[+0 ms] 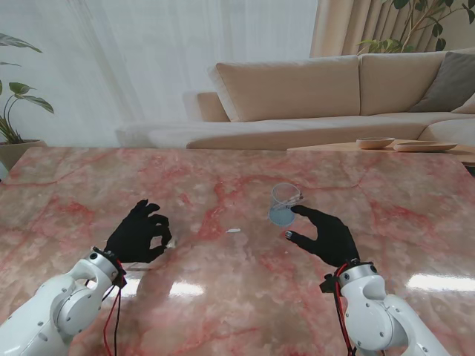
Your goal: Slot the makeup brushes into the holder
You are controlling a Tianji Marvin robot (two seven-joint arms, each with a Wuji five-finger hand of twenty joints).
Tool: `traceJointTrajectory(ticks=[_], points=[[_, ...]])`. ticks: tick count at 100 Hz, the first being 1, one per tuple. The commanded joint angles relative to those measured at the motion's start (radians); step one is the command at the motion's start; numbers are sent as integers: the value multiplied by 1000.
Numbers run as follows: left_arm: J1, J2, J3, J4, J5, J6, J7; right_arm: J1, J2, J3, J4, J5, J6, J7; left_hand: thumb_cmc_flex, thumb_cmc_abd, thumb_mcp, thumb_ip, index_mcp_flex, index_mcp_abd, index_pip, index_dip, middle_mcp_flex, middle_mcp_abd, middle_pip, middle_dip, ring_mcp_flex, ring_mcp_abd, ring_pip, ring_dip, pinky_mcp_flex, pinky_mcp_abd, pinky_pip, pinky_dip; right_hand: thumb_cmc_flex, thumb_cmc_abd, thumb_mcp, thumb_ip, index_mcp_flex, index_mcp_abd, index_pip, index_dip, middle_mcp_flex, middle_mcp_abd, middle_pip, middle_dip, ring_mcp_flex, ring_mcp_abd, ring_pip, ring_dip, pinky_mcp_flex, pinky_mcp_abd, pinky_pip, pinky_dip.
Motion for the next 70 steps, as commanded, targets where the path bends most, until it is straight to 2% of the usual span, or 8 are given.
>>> traceJointTrajectory(ticks=[1,35,70], points=[[-7,-11,13,-13,0,6,4,-3,-4,-16,13,0,-6,13,18,21,-12,-6,41,-52,24,7,19,-10,5,6,14,-2,26,3,-5,-6,-7,7,23,-23,19,27,21,3,5,-8,9,-1,5,14,30,13,13,30,14,-10,36,25],[-35,-21,62,-32,-37,16,17,46,0,-102,60,9,-11,29,19,23,-17,-5,40,-57,19,12,19,-10,2,4,16,1,25,2,-5,-5,-10,9,40,-80,63,11,35,-5,20,-13,55,3,28,32,145,46,104,124,87,55,213,141],[-77,-32,133,-25,-81,34,35,149,0,-239,135,58,17,72,23,28,-24,-5,39,-59,16,17,21,-11,1,2,16,3,25,2,-5,-4,-12,10,156,-172,46,-3,40,-6,37,-15,109,-4,67,48,333,44,251,230,222,100,428,224]])
